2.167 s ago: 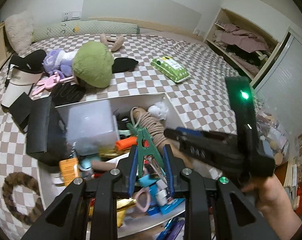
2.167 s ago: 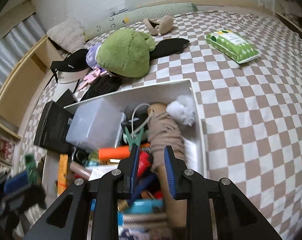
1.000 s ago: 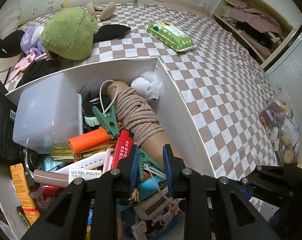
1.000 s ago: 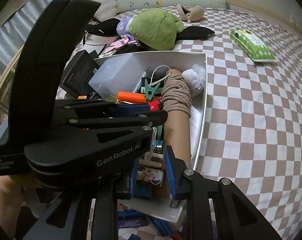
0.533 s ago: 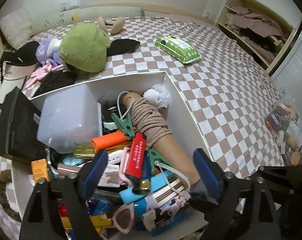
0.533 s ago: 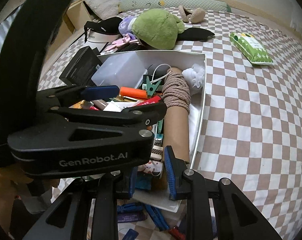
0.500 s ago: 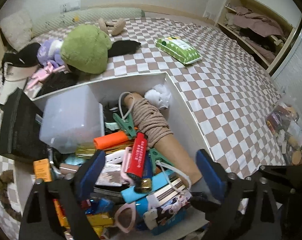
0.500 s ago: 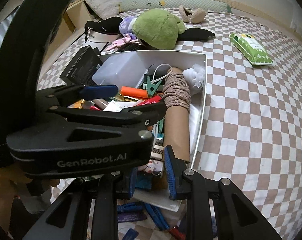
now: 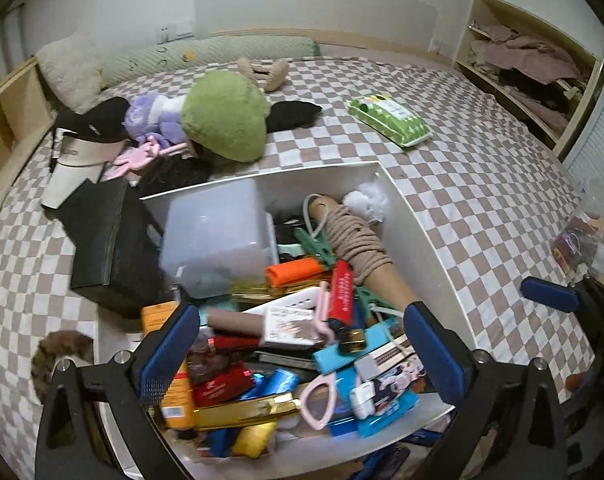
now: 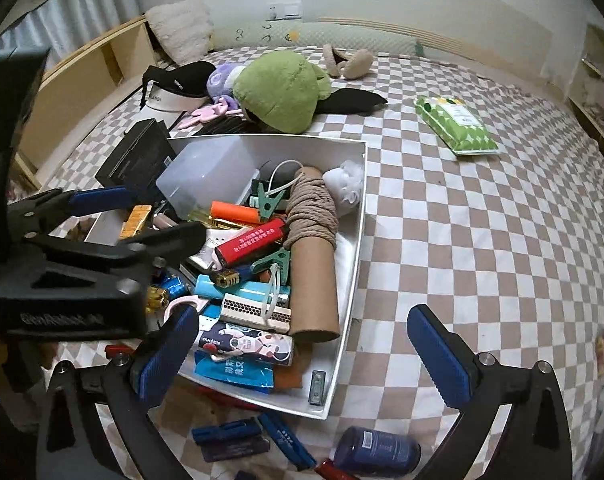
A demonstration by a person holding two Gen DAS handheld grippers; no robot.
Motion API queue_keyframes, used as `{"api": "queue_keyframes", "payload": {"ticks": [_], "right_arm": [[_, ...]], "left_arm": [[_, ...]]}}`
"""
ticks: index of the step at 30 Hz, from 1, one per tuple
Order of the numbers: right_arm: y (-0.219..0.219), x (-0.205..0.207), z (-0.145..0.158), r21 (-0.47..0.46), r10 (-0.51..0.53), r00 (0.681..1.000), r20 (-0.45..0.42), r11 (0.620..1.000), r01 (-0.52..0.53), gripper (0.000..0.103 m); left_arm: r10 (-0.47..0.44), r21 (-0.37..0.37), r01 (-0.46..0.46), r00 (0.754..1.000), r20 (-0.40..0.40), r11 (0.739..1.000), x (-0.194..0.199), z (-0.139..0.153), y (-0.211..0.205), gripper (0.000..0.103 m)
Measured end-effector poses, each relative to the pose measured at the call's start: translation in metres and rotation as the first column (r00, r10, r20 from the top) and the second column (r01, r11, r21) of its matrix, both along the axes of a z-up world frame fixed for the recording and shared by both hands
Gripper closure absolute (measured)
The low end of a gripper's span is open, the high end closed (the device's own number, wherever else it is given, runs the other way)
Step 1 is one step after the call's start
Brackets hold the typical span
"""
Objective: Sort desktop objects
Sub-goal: 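Raise both tools out of the box and back away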
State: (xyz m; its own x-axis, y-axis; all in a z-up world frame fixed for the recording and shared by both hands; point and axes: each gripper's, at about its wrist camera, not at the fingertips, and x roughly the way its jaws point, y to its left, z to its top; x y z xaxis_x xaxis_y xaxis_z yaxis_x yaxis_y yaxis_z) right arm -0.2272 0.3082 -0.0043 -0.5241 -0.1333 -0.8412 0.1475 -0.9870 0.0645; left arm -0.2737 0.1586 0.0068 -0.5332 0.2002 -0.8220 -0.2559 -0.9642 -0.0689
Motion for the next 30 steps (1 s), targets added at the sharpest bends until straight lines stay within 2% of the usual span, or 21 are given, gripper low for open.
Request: {"api": "queue_keyframes", "payload": {"ticks": [9, 30], "right_arm": [[-0.003, 0.01, 0.013, -0.002, -0.025, 0.999, -0.042, 1.0, 0.025, 0.0], [0.013, 0.029, 0.021, -0.023, -0.089, 0.994, -0.061, 0.996, 0.088, 0.0]], "left_arm": [[0.014, 0.017, -0.014, 1.0, -0.025, 1.0, 0.016, 0.013, -0.024, 0.0], [0.008, -0.024, -0.01, 0.999, -0.054, 1.0, 0.051, 0.021, -0.074, 0.0]]}}
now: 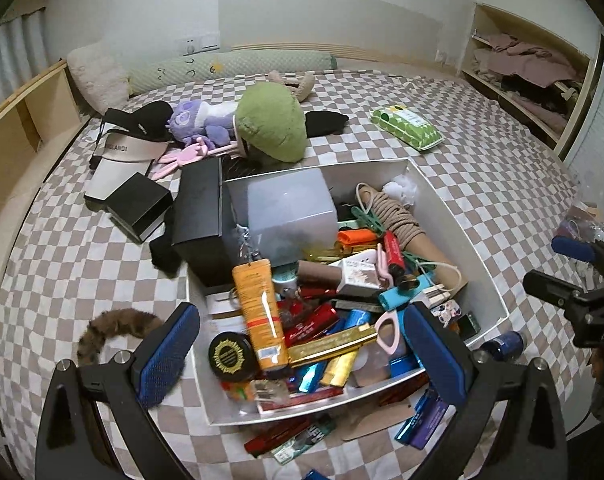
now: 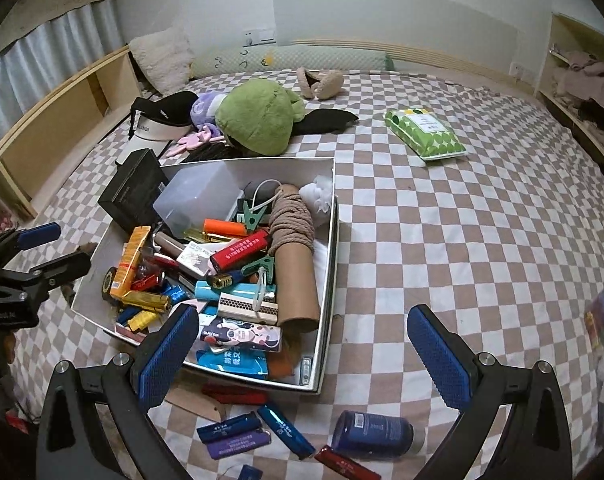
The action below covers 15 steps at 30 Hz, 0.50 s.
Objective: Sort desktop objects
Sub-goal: 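Raise both tools out of the box and back away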
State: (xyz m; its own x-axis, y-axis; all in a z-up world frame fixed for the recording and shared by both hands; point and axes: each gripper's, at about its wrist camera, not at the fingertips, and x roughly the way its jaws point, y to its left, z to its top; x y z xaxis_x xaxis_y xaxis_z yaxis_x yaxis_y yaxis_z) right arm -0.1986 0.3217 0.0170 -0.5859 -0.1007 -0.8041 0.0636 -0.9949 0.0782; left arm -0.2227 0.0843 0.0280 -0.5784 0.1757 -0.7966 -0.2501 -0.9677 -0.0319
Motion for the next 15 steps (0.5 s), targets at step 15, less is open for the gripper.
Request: {"api": "queue_keyframes", "payload": {"ticks": [15], "right_arm": [[-0.008, 0.018, -0.005, 0.052, 0.076, 0.997, -0.001, 0.996, -0.075, 0.0]], "left_arm": [[-0.103, -0.041, 0.105, 0.994, 0.047, 0.994, 0.023, -0.015, -0.003, 0.0]]}}
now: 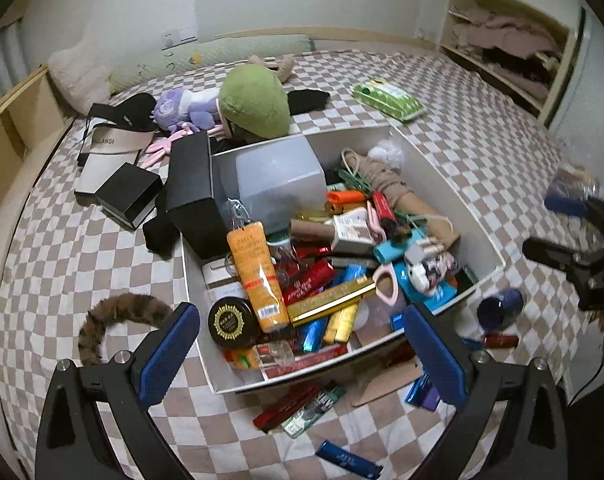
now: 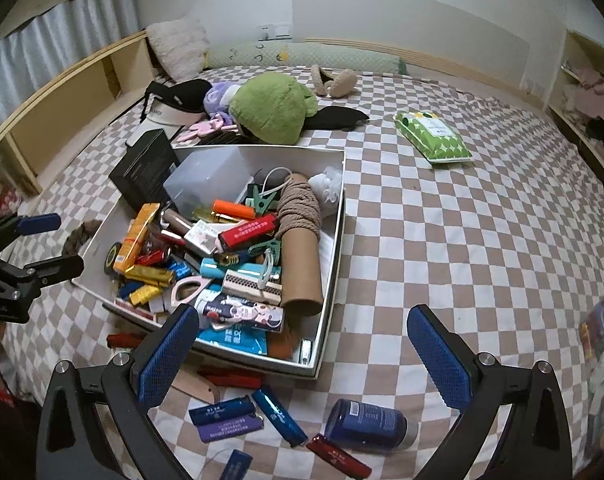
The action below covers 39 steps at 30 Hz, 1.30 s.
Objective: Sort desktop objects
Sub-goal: 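Move both tools around the box toward the scattered blue lighters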
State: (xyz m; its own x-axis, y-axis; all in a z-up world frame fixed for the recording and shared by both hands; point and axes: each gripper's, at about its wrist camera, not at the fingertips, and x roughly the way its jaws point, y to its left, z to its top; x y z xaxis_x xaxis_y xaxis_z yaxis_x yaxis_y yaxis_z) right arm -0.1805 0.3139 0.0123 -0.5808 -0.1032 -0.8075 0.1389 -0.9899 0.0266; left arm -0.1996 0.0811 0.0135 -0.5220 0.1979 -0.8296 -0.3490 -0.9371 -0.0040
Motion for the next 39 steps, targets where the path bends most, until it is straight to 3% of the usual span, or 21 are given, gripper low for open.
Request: {"api": "queue_keyframes", "payload": {"ticks": [7, 12, 18, 22, 31, 39], "right_arm": [[-0.006, 0.011, -0.009, 0.058, 0.047, 0.999, -0.009, 0.997, -0.046, 0.0], [-0.012, 0.022, -0.016, 0.103, 0.098, 0.994, -0.037, 0.99, -0.094, 0.0], [-0.026, 0.041, -0.034, 0.151, 0.213, 0.977, -0.001, 0.966, -0.211, 0.0], [-0.034, 0.055, -0.048, 0.126, 0.282, 0.958, 0.056, 0.95, -0.287, 0.0], [-0.057, 0.098, -0.07, 0.219, 0.502, 0.862, 0.069, 0.836, -0.504, 0.0], [-0.066, 0.123, -0.103, 0.229, 0.634, 0.762, 0.129, 0.729, -0.645, 0.0]], "left_arm": [[-0.114, -0.08, 0.112, 0.993, -0.03, 0.991, 0.019, -0.008, 0.009, 0.0], [-0.192, -0.094, 0.19, 0.981, -0.016, 0.977, 0.03, -0.014, 0.015, 0.0], [-0.272, -0.102, 0.274, 0.962, 0.034, 0.956, 0.046, -0.029, 0.023, 0.0], [-0.307, -0.122, 0.313, 0.949, 0.067, 0.942, 0.056, -0.04, 0.024, 0.0], [-0.411, -0.186, 0.423, 0.906, 0.101, 0.887, 0.081, -0.073, 0.017, 0.0], [-0.499, -0.124, 0.522, 0.848, 0.178, 0.844, 0.097, -0.102, 0.006, 0.001]]}}
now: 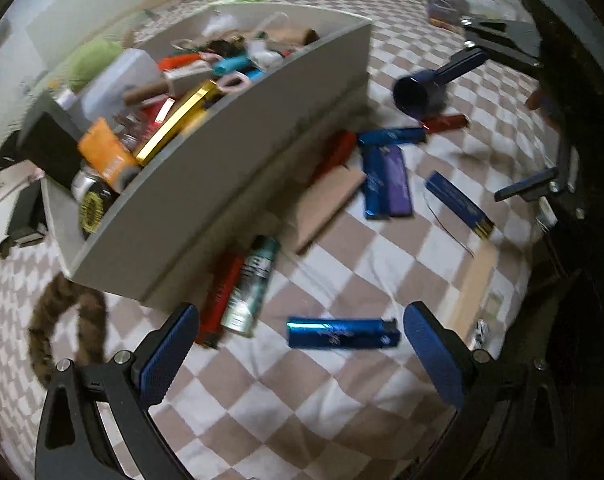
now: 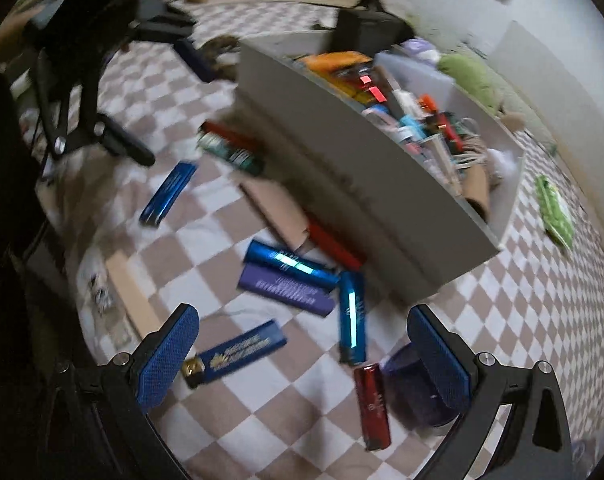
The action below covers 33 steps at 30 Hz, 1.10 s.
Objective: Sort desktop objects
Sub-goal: 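Move both tools around the box toward the scattered blue lighters, then lower the left tool over the long blue lighter while right tool approaches the printed blue lighter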
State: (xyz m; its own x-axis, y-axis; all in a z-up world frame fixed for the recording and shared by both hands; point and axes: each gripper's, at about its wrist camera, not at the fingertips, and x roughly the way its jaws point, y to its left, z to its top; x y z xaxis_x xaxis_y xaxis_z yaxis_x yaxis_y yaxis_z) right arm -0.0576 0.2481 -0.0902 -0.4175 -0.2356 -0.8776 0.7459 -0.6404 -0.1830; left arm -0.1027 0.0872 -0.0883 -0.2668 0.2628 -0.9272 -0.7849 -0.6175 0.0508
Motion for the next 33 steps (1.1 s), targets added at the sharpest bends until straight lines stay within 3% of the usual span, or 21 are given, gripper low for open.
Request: {"api": "queue_keyframes", "payload": {"ticks": [7, 14, 24, 28, 33], "right_arm": [[-0.003, 0.021, -0.032, 0.045, 0.109, 0.99, 0.091, 0.993, -0.113, 0.0], [0.002, 0.028, -0.048, 0.067, 0.151, 0.981, 0.122, 0.985, -0.16, 0.0], [0.001, 0.028, -0.056, 0.094, 0.211, 0.974, 0.078, 0.971, -0.218, 0.0], [0.002, 0.029, -0.06, 0.085, 0.221, 0.973, 0.071, 0.97, -0.226, 0.0], [0.006, 0.021, -0.061, 0.07, 0.148, 0.979, 0.138, 0.985, -0.158, 0.0]], "left_arm": [[-0.075, 0.037, 0.072, 0.993, 0.09, 0.997, 0.01, -0.017, 0.001, 0.001], [-0.122, -0.006, 0.124, 0.982, 0.141, 0.992, 0.016, -0.042, 0.013, 0.002], [-0.13, -0.032, 0.137, 0.976, 0.174, 0.99, 0.019, -0.061, 0.017, 0.002], [-0.134, -0.035, 0.142, 0.976, 0.172, 0.989, 0.021, -0.064, 0.018, 0.002], [-0.137, -0.029, 0.144, 0.976, 0.172, 0.989, 0.024, -0.066, 0.018, 0.001]]}}
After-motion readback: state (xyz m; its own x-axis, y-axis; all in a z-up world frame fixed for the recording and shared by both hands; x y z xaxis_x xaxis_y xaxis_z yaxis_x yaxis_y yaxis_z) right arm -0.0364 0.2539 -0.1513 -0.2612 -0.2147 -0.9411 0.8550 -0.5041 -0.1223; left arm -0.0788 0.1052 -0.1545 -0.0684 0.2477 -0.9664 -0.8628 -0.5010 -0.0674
